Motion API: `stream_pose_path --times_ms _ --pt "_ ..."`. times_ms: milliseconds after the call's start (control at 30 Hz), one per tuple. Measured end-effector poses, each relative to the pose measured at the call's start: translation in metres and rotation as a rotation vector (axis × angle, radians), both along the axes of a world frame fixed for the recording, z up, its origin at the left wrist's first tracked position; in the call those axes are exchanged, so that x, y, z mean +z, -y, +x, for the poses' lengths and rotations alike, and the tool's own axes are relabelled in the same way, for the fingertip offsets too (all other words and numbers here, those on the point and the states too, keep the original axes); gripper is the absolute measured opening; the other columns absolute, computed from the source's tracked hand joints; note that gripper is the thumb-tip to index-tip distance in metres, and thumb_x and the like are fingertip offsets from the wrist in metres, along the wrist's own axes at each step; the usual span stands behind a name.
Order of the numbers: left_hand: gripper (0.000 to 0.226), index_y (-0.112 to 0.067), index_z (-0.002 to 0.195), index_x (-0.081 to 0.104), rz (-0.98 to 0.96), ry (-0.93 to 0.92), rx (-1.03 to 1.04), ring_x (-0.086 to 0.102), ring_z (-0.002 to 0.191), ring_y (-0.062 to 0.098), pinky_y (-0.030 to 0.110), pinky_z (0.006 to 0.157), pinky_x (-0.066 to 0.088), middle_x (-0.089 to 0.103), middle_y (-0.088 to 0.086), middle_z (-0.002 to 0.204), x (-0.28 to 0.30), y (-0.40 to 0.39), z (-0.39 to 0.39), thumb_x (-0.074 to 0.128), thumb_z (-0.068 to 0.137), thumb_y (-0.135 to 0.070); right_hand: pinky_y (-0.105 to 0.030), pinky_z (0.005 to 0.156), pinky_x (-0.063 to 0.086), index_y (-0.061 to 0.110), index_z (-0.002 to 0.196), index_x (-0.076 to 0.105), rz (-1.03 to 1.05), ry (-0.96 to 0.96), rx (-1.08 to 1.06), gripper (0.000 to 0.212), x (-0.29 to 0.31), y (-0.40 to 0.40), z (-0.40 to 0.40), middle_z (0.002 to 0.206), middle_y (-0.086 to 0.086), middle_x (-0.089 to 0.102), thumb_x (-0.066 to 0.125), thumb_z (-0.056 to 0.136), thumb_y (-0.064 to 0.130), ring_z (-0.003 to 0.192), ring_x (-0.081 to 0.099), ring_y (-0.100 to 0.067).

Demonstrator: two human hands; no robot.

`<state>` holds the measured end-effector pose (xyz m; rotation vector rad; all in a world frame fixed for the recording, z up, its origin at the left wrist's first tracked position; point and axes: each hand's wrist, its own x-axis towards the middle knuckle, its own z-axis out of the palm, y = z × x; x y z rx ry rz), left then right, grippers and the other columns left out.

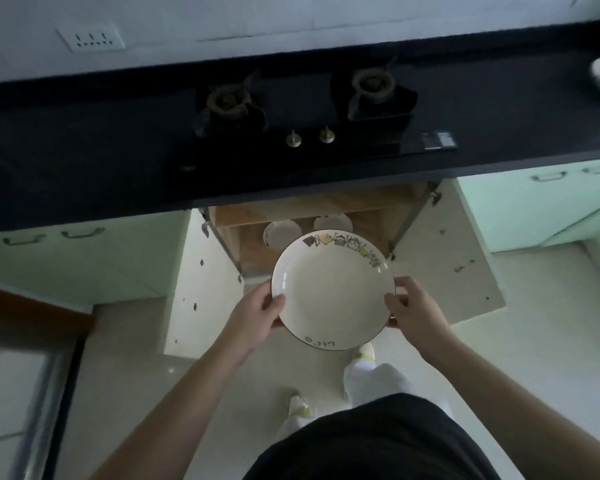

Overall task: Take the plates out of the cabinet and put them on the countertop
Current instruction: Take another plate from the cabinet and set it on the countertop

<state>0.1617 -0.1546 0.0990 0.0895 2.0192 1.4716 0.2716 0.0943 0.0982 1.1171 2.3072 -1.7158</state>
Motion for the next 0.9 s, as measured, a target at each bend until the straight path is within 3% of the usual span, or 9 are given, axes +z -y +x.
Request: stream_pose_path --times_ms 67,133,200,433,533,700,800,900 --pt "0.022 -0.026 0.11 0.066 0.043 0.016 -0.042 0.074 0.084 0.013 0.021 0.065 0.057 0.076 0.002 0.096 0.009 -0.018 0.007 0.052 0.1 -0.011 -0.018 0.051 0.051 0.026 0.104 0.055 -0.066 0.004 -0.11 0.017 0.006 -0.011 0.019 0.083 0.008 0.073 0.051 0.092 0.014 0.067 0.072 -0.012" --pt "0.023 -0.026 0.109 0.066 0.075 0.016 -0.075 0.074 0.083 0.014 0.021 0.063 0.056 0.077 0.001 0.095 0.019 -0.039 0.014 0.053 0.099 -0.01 -0.033 0.069 0.059 0.02 0.102 0.058 -0.125 -0.018 -0.213 0.018 0.01 -0.027 0.037 0.094 0.001 0.072 0.052 0.089 0.009 0.078 0.071 -0.019" --pt "0.023 -0.027 0.109 0.066 0.088 -0.009 -0.131 0.074 0.084 0.015 0.022 0.064 0.057 0.077 0.0 0.095 0.028 -0.061 0.022 0.053 0.099 -0.011 -0.04 0.077 0.059 0.019 0.097 0.059 -0.177 -0.063 -0.292 0.018 0.015 -0.045 0.056 0.099 -0.006 0.071 0.052 0.088 0.005 0.085 0.07 -0.023" --pt "0.025 -0.04 0.103 0.068 0.088 -0.075 -0.346 0.072 0.093 0.013 0.033 0.078 0.058 0.077 -0.008 0.1 0.039 -0.179 0.077 0.055 0.099 -0.02 -0.033 0.073 0.057 0.016 0.109 0.063 -0.249 -0.222 -0.41 0.026 0.048 -0.128 0.165 0.088 -0.004 0.074 0.05 0.093 0.001 0.076 0.069 -0.016" --pt "0.026 -0.04 0.116 0.064 0.099 -0.05 -0.417 0.071 0.098 0.013 0.038 0.082 0.059 0.075 -0.008 0.107 0.042 -0.238 0.116 0.058 0.095 -0.027 -0.026 0.067 0.055 0.017 0.11 0.066 -0.266 -0.265 -0.444 0.026 0.067 -0.172 0.223 0.089 -0.002 0.076 0.051 0.094 0.002 0.075 0.07 -0.014" --pt "0.034 -0.038 0.113 0.061 0.163 0.048 -0.469 0.073 0.086 0.01 0.022 0.062 0.057 0.077 -0.01 0.098 0.048 -0.329 0.173 0.054 0.099 -0.008 -0.035 0.076 0.057 0.016 0.112 0.067 -0.236 -0.298 -0.518 0.025 0.09 -0.237 0.295 0.092 -0.006 0.075 0.053 0.094 0.004 0.077 0.068 -0.017" --pt "0.036 -0.036 0.113 0.061 0.17 0.063 -0.496 0.074 0.084 0.01 0.022 0.06 0.057 0.077 -0.01 0.097 0.057 -0.37 0.197 0.052 0.099 -0.004 -0.04 0.082 0.057 0.014 0.117 0.065 -0.222 -0.31 -0.554 0.027 0.1 -0.267 0.321 0.098 -0.011 0.074 0.053 0.094 0.004 0.082 0.068 -0.02" --pt "0.037 -0.039 0.105 0.068 0.167 0.062 -0.509 0.073 0.087 0.014 0.022 0.061 0.057 0.077 -0.005 0.099 0.07 -0.399 0.205 0.053 0.099 -0.006 -0.035 0.077 0.057 0.015 0.115 0.066 -0.23 -0.34 -0.555 0.026 0.106 -0.292 0.333 0.096 -0.009 0.075 0.053 0.095 0.005 0.081 0.069 -0.019"
